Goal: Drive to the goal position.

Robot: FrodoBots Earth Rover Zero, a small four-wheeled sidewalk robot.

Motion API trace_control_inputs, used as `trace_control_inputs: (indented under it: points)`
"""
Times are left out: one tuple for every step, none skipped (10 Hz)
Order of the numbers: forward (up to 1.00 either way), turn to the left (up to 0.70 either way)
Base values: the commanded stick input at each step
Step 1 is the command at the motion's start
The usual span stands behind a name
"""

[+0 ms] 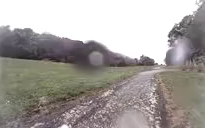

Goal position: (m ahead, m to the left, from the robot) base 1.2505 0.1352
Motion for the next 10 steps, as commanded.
trace_control_inputs:
  points:
    - [0.70,-0.06]
    - [0.70,-0.15]
    - [0.70,-0.31]
    - [0.70,-0.20]
    - [0.70,0.00]
    - [0.70,0.00]
    - [0.70,0.00]
    - [0.70,0.00]
    - [0.70,0.00]
    - [0.70,0.00]
